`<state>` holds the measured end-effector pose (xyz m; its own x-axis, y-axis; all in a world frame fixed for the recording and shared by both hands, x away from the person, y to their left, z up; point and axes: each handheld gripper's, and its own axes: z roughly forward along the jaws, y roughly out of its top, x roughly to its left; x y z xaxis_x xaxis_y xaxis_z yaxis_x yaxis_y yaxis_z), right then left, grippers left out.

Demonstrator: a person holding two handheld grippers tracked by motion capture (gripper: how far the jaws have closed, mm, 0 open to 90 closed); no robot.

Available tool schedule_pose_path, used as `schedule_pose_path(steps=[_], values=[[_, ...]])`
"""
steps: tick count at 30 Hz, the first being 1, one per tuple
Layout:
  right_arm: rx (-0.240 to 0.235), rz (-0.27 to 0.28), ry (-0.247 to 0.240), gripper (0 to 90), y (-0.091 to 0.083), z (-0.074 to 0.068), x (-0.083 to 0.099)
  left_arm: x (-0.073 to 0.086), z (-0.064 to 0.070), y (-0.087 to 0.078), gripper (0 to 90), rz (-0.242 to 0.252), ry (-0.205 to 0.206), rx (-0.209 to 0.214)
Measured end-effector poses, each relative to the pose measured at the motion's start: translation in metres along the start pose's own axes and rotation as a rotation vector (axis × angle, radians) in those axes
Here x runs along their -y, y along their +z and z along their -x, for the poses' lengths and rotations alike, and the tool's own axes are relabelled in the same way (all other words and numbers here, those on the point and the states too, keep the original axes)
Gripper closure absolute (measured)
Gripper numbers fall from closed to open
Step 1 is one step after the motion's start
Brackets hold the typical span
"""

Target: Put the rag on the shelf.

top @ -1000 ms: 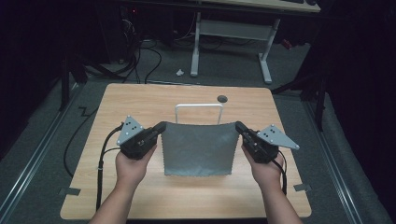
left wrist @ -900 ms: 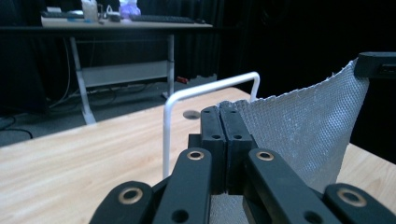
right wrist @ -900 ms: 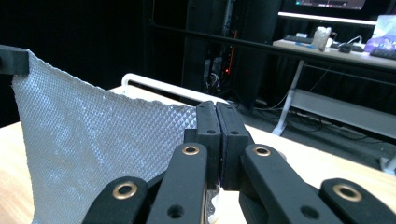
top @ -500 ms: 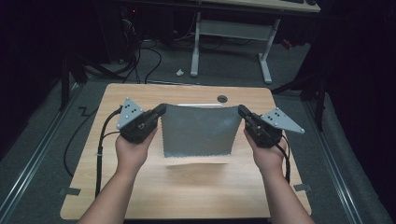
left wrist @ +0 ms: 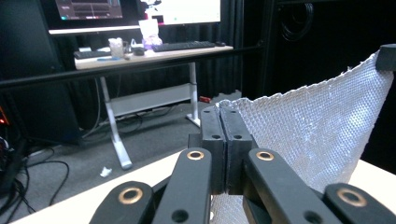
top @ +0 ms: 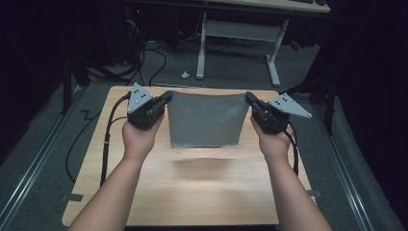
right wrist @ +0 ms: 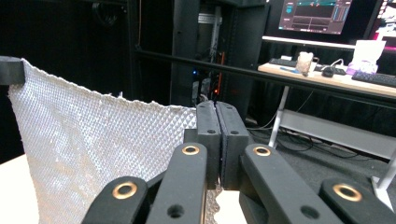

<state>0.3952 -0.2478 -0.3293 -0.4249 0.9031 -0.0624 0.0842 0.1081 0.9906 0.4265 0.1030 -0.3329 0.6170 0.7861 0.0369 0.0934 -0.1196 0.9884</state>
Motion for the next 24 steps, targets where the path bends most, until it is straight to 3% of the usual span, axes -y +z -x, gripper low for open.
schedule_pose_path(steps=[12, 16, 19, 24], values=[[0.011, -0.011, -0.006, 90.0, 0.030, 0.016, -0.012, -0.012, -0.017, 0.030, 89.3, -0.016, -0.002, -0.033], [0.015, -0.038, 0.013, 90.0, 0.049, 0.025, -0.009, -0.012, -0.023, 0.042, 89.3, -0.045, -0.001, -0.049], [0.009, -0.050, 0.031, 90.0, 0.059, 0.029, -0.007, -0.002, -0.031, 0.057, 89.3, -0.094, -0.022, -0.064], [0.013, -0.107, 0.009, 90.0, 0.075, 0.031, 0.002, 0.019, -0.039, 0.072, 89.3, -0.181, -0.041, -0.048]])
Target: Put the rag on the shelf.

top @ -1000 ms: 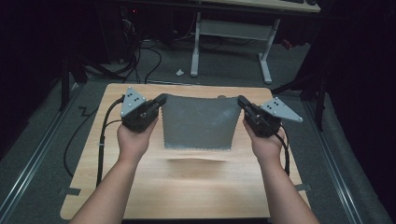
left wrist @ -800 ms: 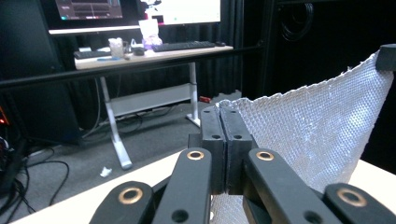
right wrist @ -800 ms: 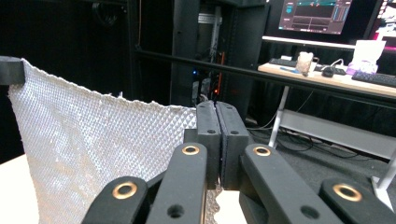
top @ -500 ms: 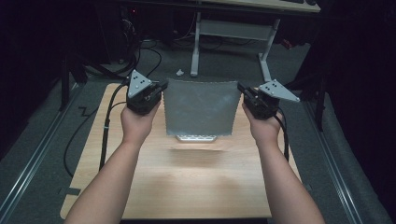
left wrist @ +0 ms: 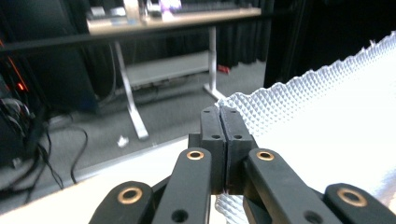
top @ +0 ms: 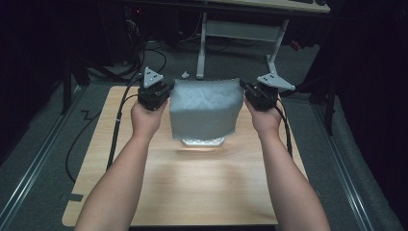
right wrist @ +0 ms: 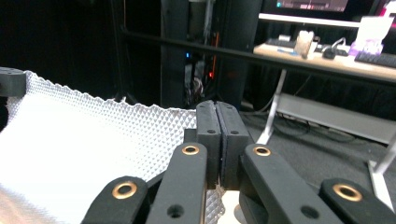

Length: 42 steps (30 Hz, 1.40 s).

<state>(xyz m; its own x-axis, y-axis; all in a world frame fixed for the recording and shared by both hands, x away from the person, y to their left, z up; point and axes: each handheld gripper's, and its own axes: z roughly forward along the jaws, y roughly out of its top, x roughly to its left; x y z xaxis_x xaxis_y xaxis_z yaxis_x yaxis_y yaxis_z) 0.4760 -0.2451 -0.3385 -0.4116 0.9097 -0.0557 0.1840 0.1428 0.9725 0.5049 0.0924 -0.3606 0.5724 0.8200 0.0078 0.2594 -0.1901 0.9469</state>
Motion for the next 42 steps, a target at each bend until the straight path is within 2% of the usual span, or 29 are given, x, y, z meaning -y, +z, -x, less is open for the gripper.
schedule_pose_path(steps=[1, 2, 3, 7, 8, 12, 14, 16, 19, 25, 27, 35, 37, 42], values=[[0.000, 0.000, 0.000, 90.0, 0.000, 0.000, 0.000, 0.000, 0.000, 0.000, 89.2, 0.000, 0.000, 0.000], [-0.002, -0.029, -0.013, 90.0, 0.006, 0.001, 0.006, 0.004, -0.001, 0.003, 89.3, -0.015, -0.001, 0.004], [-0.002, -0.043, -0.007, 90.0, 0.008, 0.001, 0.010, 0.013, -0.001, 0.007, 89.3, -0.046, 0.003, 0.012], [-0.017, -0.095, 0.013, 90.0, 0.017, 0.004, 0.025, 0.025, -0.002, 0.011, 89.3, -0.066, -0.011, 0.029], [-0.018, -0.104, 0.012, 90.0, 0.018, 0.004, 0.028, 0.032, -0.003, 0.014, 89.3, -0.088, -0.023, 0.041], [-0.021, -0.129, 0.009, 90.0, 0.021, 0.003, 0.037, 0.042, -0.002, 0.016, 89.3, -0.108, -0.035, 0.058], [-0.033, -0.146, 0.037, 90.0, 0.022, 0.004, 0.047, 0.052, -0.001, 0.018, 89.2, -0.131, -0.040, 0.074], [-0.040, -0.156, 0.042, 90.0, 0.022, 0.003, 0.054, 0.056, -0.001, 0.018, 89.3, -0.135, -0.044, 0.079], [-0.055, -0.169, 0.050, 90.0, 0.021, 0.001, 0.064, 0.067, 0.001, 0.016, 89.3, -0.132, -0.075, 0.103], [-0.078, -0.184, 0.062, 90.0, 0.014, -0.002, 0.081, 0.080, 0.008, 0.013, 89.3, -0.150, -0.074, 0.132], [-0.083, -0.183, 0.059, 90.0, 0.011, -0.003, 0.085, 0.083, 0.008, 0.012, 89.3, -0.152, -0.090, 0.136], [-0.081, -0.198, 0.048, 90.0, 0.006, -0.009, 0.092, 0.093, 0.013, 0.008, 89.2, -0.160, -0.103, 0.146], [-0.082, -0.201, 0.045, 90.0, 0.005, -0.012, 0.093, 0.096, 0.013, 0.007, 89.2, -0.156, -0.117, 0.151], [-0.075, -0.201, 0.054, 90.0, 0.005, -0.013, 0.099, 0.102, 0.013, 0.007, 89.1, -0.163, -0.124, 0.156]])
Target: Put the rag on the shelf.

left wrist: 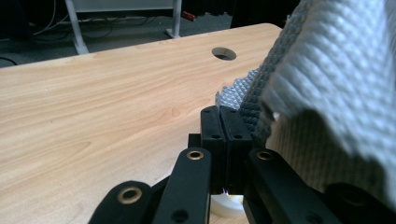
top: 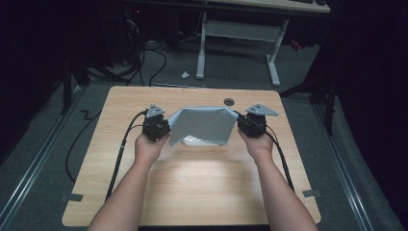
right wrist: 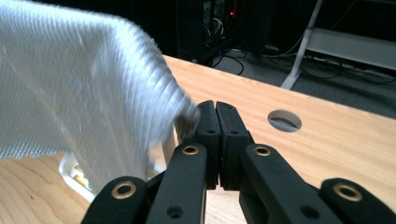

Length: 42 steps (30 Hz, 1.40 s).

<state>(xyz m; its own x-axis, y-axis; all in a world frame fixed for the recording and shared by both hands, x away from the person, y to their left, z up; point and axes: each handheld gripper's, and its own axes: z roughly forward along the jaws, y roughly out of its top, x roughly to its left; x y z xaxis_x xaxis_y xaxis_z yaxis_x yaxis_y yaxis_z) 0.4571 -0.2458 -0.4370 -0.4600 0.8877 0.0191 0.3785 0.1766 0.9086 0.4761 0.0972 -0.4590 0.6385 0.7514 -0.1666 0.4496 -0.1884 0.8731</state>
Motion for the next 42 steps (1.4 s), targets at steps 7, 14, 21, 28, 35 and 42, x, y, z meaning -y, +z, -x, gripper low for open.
schedule_pose_path(steps=[7, 14, 21, 28, 35, 42], values=[[0.001, -0.028, 0.010, 89.9, 0.009, 0.001, 0.018, 0.012, -0.003, 0.003, 89.0, -0.013, -0.012, 0.003], [-0.001, -0.044, 0.027, 89.8, 0.013, 0.002, 0.030, 0.020, -0.003, 0.005, 88.5, -0.009, -0.024, 0.015], [0.006, -0.048, 0.034, 89.7, 0.012, 0.004, 0.037, 0.020, -0.001, 0.005, 88.0, -0.001, -0.028, 0.023], [0.012, -0.053, 0.030, 89.3, 0.012, 0.003, 0.038, 0.020, -0.002, 0.005, 85.5, -0.005, -0.034, 0.022], [0.022, -0.056, 0.027, 83.6, 0.012, 0.004, 0.039, 0.018, -0.006, -0.002, 70.0, 0.022, -0.044, -0.013], [0.040, -0.041, 0.034, 76.7, 0.005, 0.010, 0.034, 0.014, -0.015, -0.017, 61.1, 0.053, -0.047, -0.062]])
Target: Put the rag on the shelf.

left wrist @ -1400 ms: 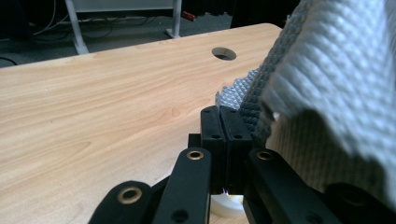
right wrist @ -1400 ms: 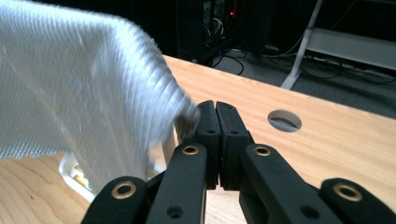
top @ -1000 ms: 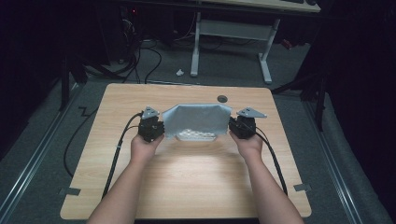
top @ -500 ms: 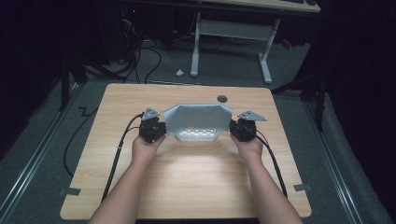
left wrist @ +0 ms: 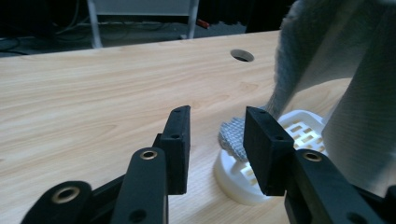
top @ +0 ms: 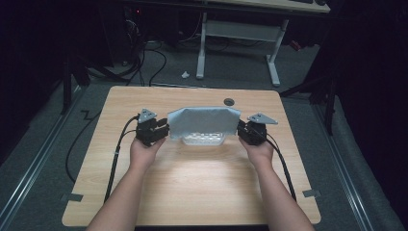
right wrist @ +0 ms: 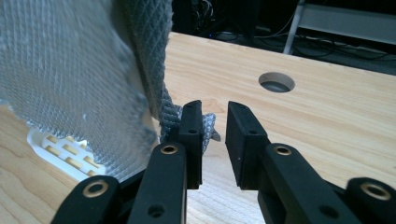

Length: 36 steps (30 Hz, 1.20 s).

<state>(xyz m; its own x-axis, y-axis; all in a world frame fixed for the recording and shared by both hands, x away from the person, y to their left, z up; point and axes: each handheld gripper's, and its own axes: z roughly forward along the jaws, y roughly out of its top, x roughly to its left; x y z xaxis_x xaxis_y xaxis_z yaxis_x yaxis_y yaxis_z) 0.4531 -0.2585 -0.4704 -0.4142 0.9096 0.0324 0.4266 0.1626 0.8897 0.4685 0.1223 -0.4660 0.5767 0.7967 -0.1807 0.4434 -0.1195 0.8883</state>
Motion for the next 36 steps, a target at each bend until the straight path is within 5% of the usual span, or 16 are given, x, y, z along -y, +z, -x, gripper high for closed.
schedule_pose_path(steps=[24, 36], values=[[0.051, 0.020, -0.006, 72.1, -0.021, 0.019, -0.010, -0.001, -0.030, -0.034, 54.9, 0.025, -0.024, -0.058], [0.056, 0.063, 0.015, 67.4, -0.020, 0.018, -0.016, -0.003, -0.018, -0.028, 54.9, 0.032, -0.005, -0.025]])
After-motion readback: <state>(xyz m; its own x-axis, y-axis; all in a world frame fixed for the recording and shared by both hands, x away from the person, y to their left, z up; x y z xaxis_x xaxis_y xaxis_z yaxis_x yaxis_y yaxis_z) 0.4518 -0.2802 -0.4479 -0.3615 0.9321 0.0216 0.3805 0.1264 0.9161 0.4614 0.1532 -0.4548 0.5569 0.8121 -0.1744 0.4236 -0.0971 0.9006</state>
